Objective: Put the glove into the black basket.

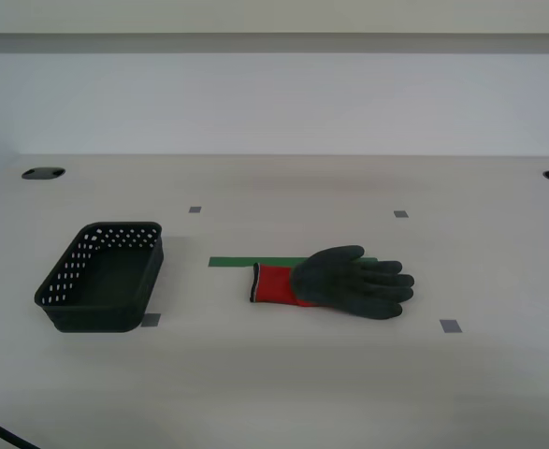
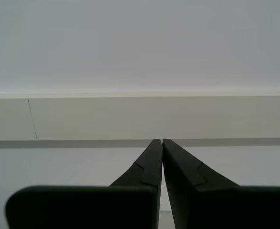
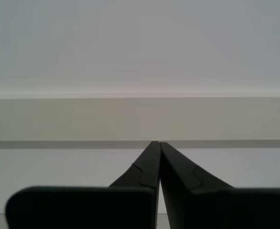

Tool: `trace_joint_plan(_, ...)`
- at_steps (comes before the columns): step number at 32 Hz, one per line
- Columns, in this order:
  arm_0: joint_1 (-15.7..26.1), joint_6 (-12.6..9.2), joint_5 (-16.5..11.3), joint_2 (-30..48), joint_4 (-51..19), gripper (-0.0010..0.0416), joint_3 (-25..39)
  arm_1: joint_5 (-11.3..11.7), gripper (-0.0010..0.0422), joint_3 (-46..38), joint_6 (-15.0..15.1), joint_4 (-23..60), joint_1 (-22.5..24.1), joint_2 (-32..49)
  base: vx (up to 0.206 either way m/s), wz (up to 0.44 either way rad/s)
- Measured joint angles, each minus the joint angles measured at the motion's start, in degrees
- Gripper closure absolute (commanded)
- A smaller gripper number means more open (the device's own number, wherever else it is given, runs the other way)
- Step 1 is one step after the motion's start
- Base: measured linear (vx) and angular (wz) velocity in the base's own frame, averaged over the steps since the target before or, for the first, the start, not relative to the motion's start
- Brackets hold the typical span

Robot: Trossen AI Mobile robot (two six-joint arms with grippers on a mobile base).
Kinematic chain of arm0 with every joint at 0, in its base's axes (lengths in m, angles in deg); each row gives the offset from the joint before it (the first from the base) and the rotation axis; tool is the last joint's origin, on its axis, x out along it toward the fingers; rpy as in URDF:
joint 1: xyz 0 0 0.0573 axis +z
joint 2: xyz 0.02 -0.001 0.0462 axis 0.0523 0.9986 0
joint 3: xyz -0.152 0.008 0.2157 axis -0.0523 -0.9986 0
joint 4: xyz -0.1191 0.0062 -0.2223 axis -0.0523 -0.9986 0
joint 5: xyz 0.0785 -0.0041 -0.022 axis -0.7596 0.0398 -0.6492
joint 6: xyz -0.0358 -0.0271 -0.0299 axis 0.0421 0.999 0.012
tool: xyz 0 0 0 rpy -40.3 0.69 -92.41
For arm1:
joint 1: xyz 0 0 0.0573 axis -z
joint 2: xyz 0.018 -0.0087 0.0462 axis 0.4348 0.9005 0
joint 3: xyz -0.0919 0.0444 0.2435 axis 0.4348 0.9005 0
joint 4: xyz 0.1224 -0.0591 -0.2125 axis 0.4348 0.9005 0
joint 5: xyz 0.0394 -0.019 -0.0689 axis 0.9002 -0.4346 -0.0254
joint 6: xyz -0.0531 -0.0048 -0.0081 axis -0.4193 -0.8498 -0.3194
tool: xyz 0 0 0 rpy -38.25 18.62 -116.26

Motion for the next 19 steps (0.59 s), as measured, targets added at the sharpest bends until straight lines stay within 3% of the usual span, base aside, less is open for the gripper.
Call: trace_joint_plan(19, 0.1, 0.0, 0.0, 0.0, 0.0, 0.0405, 0.0, 0.0, 0.0412, -1.8, 0.2, 0.3, 0.0, 0.0, 0.000, 0.000)
